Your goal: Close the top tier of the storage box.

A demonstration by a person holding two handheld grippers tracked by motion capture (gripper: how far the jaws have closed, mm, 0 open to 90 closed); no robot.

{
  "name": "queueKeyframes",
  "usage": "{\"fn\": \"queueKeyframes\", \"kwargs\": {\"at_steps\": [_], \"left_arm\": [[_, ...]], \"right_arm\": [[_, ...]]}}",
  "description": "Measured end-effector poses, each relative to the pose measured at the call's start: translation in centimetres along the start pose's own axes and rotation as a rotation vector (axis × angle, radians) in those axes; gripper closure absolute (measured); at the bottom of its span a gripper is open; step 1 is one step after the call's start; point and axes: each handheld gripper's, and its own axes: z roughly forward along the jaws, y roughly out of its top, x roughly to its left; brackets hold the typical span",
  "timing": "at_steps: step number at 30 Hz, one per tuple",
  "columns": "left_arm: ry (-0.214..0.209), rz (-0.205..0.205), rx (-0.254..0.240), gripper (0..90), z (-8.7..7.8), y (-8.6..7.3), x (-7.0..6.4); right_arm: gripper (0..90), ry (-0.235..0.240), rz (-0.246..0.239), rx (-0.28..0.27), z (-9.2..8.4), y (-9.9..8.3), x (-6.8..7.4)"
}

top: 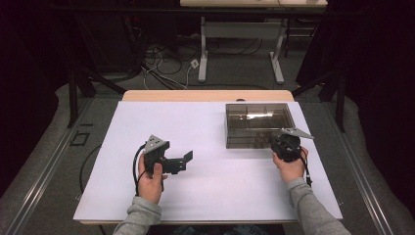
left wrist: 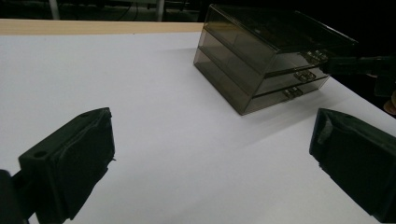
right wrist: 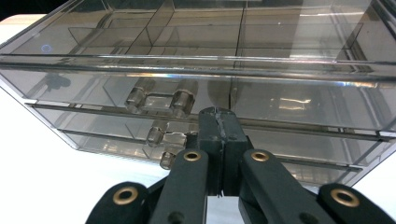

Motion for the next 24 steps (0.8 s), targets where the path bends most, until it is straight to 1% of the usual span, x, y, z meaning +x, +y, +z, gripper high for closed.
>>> {"fn": "queueKeyframes", "kwargs": {"at_steps": [3, 4, 5, 7, 8, 9, 14, 15, 17, 20, 21, 22, 23, 24], "left_arm": [[0.000, -0.001, 0.000, 0.5, 0.0, 0.0, 0.1], [0.001, -0.002, 0.000, 0.5, 0.1, 0.0, 0.1], [0.001, -0.004, -0.001, 0.5, 0.1, 0.0, 0.1], [0.001, -0.001, 0.002, 0.5, 0.1, 0.0, 0.1], [0.002, -0.001, 0.003, 0.5, 0.1, 0.0, 0.1], [0.002, 0.000, 0.001, 0.5, 0.2, 0.0, 0.1], [0.003, 0.005, 0.004, 0.5, 0.2, -0.1, 0.2], [0.004, 0.005, 0.004, 0.5, 0.2, -0.1, 0.2], [0.004, -0.001, 0.004, 0.5, 0.2, -0.1, 0.1], [0.004, 0.002, 0.002, 0.5, 0.2, 0.0, 0.1], [0.004, 0.001, 0.002, 0.5, 0.2, 0.0, 0.1], [0.004, 0.000, 0.001, 0.5, 0.2, 0.0, 0.1], [0.004, 0.000, 0.002, 0.5, 0.1, 0.0, 0.1], [0.004, 0.002, 0.002, 0.5, 0.2, 0.0, 0.1]], "right_arm": [[90.0, 0.007, 0.010, 0.003, -0.2, 0.0, 0.1], [90.0, 0.005, 0.003, -0.003, -0.3, 0.0, 0.1], [89.6, 0.005, 0.007, -0.007, -0.4, 0.0, 0.2], [88.1, 0.008, 0.008, -0.014, -0.6, 0.0, 0.3], [87.2, 0.017, -0.001, -0.012, -0.8, 0.0, 0.2], [85.9, 0.018, 0.006, -0.015, -0.9, 0.0, 0.4], [75.6, 0.023, -0.025, -0.020, -1.2, 0.0, 0.5], [72.5, 0.018, -0.018, -0.025, -1.3, 0.0, 0.6], [69.4, 0.025, -0.025, -0.025, -1.3, 0.0, 0.6], [65.2, 0.027, -0.014, -0.030, -1.4, 0.0, 0.6], [63.5, 0.033, -0.013, -0.023, -1.5, 0.0, 0.5], [61.9, 0.034, -0.016, -0.026, -1.5, 0.0, 0.4], [59.5, 0.033, -0.007, -0.029, -1.6, 0.0, 0.5], [57.1, 0.032, -0.013, -0.024, -1.6, 0.1, 0.4]]}}
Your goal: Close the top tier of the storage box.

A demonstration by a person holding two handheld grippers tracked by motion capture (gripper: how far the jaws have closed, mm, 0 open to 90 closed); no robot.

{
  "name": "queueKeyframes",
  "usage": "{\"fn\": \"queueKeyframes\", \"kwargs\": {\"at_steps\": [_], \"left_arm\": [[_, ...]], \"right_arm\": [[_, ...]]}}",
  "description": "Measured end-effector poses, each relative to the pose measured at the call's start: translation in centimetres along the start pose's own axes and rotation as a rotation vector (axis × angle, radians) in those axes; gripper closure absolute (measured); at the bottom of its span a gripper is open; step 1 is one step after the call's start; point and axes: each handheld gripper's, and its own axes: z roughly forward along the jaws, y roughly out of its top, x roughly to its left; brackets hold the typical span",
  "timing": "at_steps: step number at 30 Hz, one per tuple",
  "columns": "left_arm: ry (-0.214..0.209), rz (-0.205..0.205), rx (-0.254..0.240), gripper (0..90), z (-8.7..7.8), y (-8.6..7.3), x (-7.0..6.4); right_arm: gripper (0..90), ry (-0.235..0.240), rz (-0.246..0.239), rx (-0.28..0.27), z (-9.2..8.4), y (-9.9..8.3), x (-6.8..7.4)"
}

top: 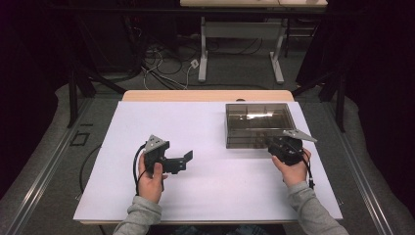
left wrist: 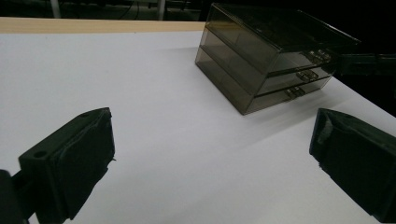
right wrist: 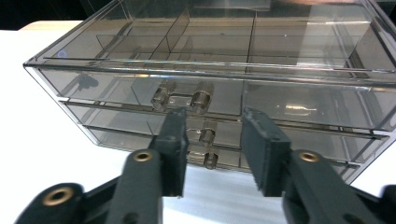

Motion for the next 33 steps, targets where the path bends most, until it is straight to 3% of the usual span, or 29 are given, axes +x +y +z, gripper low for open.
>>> {"fn": "queueKeyframes", "kwargs": {"at_steps": [7, 10, 14, 23, 30, 33], "left_arm": [[-0.002, -0.001, 0.002, 0.5, -0.1, 0.0, 0.0], [-0.002, -0.003, 0.000, 0.5, -0.2, 0.0, 0.0], [-0.004, -0.003, -0.004, 0.5, -0.2, 0.1, 0.1], [-0.001, -0.005, -0.002, 0.5, -0.3, 0.2, 0.0], [-0.005, -0.002, -0.005, 0.5, -0.2, 0.6, -0.2], [-0.008, 0.000, -0.006, 0.5, -0.1, 0.7, -0.3]], "right_arm": [[45.8, 0.055, 0.000, -0.005, -0.2, 0.1, 0.5], [45.1, 0.083, 0.000, 0.008, -0.5, 0.2, 0.8], [44.3, 0.072, -0.050, -0.005, -0.9, 0.4, 1.2], [44.5, 0.114, -0.035, 0.009, -2.1, 0.6, 1.1], [32.5, 0.127, -0.064, 0.016, -3.5, 0.8, 1.1], [26.8, 0.141, -0.107, 0.023, -3.8, 0.7, 1.3]]}}
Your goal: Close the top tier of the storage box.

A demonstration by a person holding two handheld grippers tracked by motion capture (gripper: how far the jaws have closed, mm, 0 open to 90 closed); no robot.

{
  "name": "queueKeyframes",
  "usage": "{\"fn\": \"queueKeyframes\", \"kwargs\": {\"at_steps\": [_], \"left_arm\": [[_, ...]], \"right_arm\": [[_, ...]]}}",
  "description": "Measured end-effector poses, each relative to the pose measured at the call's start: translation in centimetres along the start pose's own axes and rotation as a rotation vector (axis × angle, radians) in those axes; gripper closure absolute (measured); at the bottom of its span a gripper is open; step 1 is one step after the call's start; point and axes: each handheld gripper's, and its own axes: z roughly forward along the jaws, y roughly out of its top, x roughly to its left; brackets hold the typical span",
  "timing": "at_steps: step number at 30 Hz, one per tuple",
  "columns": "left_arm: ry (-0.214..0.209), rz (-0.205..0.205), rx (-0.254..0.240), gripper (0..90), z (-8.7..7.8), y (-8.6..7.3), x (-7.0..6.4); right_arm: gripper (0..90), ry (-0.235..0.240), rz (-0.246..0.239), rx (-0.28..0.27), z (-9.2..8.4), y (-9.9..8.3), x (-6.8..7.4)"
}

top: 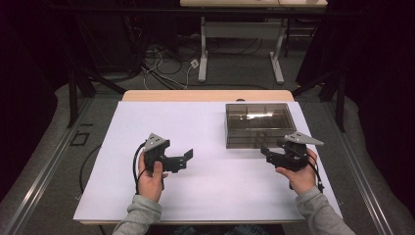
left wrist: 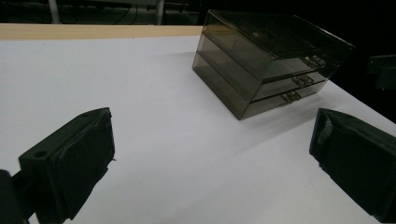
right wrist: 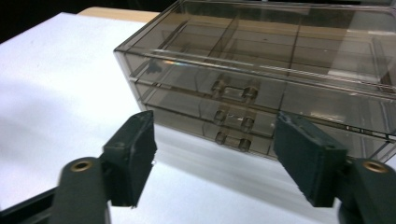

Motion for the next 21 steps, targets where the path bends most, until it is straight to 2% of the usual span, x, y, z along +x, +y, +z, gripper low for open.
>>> {"fn": "queueKeyframes", "kwargs": {"at_steps": [6, 11, 20, 21], "left_arm": [[0.002, 0.016, 0.003, 0.5, -0.2, 0.2, -0.2], [0.006, 0.020, 0.000, 0.5, -0.7, 0.2, -0.1], [0.031, 0.023, -0.011, 0.5, -2.4, 0.1, 0.7], [0.034, 0.021, -0.010, 0.5, -2.6, 0.1, 0.8]], "right_arm": [[14.7, 0.045, -0.044, -0.012, -0.6, -0.3, 0.5], [12.8, 0.044, -0.060, -0.018, -0.8, -0.7, 1.0], [12.5, 0.057, -0.073, 0.022, -1.1, -1.7, 1.8], [12.5, 0.059, -0.073, 0.014, -1.1, -1.8, 1.9]]}}
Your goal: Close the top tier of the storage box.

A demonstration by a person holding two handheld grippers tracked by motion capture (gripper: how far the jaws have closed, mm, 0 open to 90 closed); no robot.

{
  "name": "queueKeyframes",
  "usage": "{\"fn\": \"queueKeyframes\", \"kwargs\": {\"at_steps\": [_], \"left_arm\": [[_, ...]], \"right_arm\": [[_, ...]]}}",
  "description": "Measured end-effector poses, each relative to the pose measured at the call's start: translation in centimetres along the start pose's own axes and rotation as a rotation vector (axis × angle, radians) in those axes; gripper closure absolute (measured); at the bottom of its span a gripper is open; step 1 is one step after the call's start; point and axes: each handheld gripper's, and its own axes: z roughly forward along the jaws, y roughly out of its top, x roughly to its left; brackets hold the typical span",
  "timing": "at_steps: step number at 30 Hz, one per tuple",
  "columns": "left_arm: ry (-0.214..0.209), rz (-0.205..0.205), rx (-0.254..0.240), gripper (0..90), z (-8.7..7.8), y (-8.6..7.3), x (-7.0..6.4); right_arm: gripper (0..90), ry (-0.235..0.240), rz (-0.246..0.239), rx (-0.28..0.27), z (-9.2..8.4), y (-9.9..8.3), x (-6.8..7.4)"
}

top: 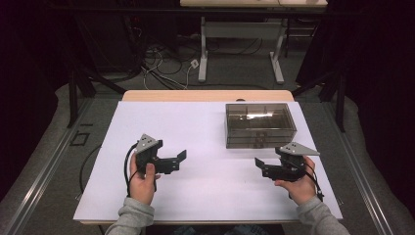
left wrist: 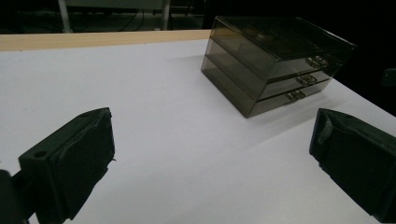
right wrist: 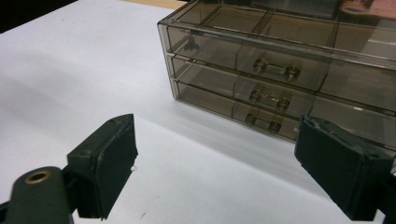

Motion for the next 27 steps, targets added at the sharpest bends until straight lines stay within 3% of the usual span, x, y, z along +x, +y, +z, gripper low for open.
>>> {"fn": "queueKeyframes", "kwargs": {"at_steps": [12, 27], "left_arm": [[0.047, -0.033, 0.001, 0.5, -1.6, -1.6, 2.3], [0.081, -0.065, 0.000, 0.5, -2.0, -2.6, 4.1]], "right_arm": [[12.5, -0.004, 0.003, 0.003, 0.2, -1.2, 0.1], [12.7, -0.031, 0.031, 0.037, 1.2, -2.9, -0.9]]}}
